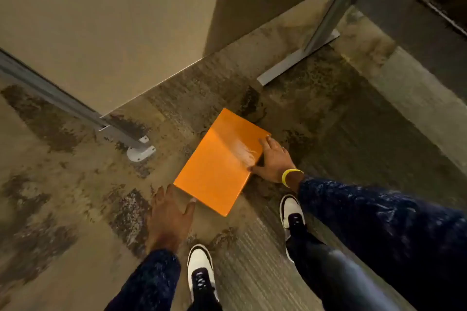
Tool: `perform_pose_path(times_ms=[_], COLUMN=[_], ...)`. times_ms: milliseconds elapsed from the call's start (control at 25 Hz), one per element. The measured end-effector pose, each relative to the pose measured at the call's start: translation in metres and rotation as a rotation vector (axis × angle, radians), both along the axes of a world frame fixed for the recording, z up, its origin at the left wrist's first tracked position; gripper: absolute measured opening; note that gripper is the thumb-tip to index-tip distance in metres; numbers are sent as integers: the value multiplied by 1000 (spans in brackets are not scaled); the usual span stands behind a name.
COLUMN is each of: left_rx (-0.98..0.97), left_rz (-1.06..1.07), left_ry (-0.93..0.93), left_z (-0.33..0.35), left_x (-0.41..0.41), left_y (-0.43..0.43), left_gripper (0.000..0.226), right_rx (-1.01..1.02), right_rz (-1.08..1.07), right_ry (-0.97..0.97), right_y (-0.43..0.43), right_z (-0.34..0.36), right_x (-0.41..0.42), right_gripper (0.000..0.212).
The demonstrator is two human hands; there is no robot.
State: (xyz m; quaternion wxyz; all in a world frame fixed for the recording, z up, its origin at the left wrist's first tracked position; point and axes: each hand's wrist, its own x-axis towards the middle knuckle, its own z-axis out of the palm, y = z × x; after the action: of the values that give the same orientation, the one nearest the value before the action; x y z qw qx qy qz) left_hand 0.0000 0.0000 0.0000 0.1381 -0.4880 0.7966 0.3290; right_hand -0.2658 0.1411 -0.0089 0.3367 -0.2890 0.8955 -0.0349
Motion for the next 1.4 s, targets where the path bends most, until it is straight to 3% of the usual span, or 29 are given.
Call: perform_pose_path(times_ms=[320, 400, 520, 600, 640, 720, 840, 1080, 1280, 1400], left_rx=[288, 391, 570, 695, 732, 759, 742, 707, 647, 627], left_rz=[404, 602, 996, 1140, 1172, 1164, 1125, 1060, 1048, 1032], left_ry=[-60, -74, 72, 232, 282, 354, 408, 445, 487, 520], left_z=[-184, -215, -241, -258, -262, -268, -282, -304, -318, -319], left_x=[-12, -26, -41, -48, -51, -52, -49, -40, -39, -39], left_y=[6, 5, 16, 26, 32, 37, 34, 27, 30, 31], left_gripper=[86, 67, 43, 24, 34, 46, 46, 52, 48, 44], right_rx=[-79, -97, -184, -178, -152, -142, -216, -432, -396, -378], right_rz=[-208, -301, -501, -621, -672, -771, -830, -741, -633, -615], right_ry=[-185, -142, -145, -196, -225, -307, -393, -243, -147, -226], right_y=[-8, -7, -2, 5, 9, 14, 13, 3, -6, -12], right_z=[-163, -192, -220, -237, -244, -256, -268, -284, -288, -293], right_x=[-42, -51, -51, -44, -38, -29, -17, -45, -106, -129], right_gripper=[104, 104, 105, 110, 113, 116, 115, 113, 116, 113])
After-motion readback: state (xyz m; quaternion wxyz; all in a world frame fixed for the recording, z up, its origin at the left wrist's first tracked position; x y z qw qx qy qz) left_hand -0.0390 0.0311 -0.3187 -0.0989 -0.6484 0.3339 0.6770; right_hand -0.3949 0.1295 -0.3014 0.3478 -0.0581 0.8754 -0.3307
